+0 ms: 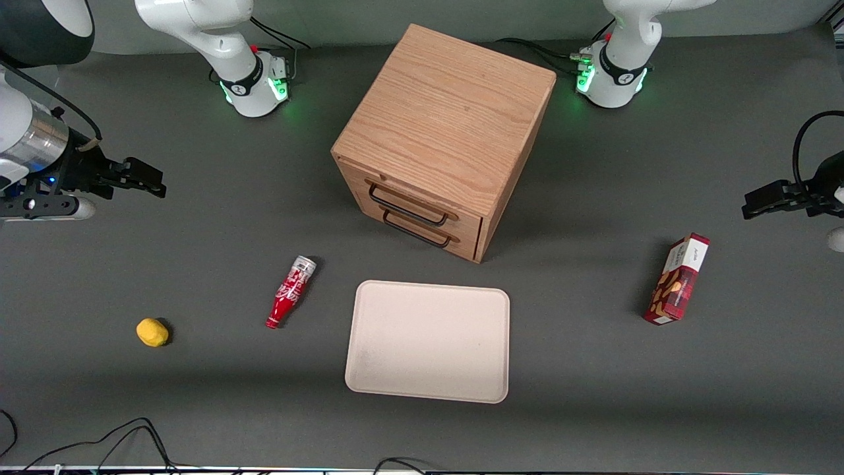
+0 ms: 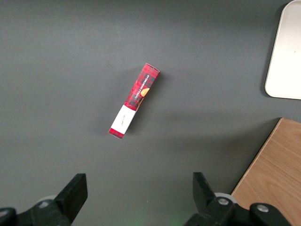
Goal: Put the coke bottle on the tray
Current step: 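Move the right gripper from rest toward the red Coca-Cola bottle, then lower the open right gripper over the bottle and close on it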
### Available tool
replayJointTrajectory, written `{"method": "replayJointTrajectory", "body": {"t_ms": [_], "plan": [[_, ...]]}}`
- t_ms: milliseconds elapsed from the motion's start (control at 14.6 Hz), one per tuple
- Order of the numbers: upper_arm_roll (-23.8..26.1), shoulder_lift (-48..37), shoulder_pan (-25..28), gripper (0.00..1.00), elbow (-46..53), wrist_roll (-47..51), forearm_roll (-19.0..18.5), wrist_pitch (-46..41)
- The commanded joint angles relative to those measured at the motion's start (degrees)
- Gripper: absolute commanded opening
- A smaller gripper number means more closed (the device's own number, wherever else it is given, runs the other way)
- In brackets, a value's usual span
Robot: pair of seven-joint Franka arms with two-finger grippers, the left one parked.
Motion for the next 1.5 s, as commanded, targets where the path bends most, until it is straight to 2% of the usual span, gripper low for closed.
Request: {"method": "replayJointTrajectory", "body": {"t_ms": [0,274,547,684,957,1162,1299,1436], "plan": [[0.87,0.92,-1.18,1.0,2.18,-0.52,-0.5,-2.05],[1.13,3.55,-0.48,1.0,3.24,0.18,-0.06,-3.02],[4.2,9.96,-0.48,1.0,3.23,5.87,0.38,-1.45],[6.14,13.04,-0.65,1.0,1.49,10.88,2.22,4.42],[9.57,20.85,-0.39,1.0,-2.21,26.52,1.61,17.43],[10.36,26.4,0.75,1.0,-3.44,35.23,-2.15,25.43],[10.89,27.11,0.84,1.0,-7.9,38.22,-3.65,33.06],[10.89,27.99,1.54,1.0,-10.91,41.82,-6.9,38.79]]}}
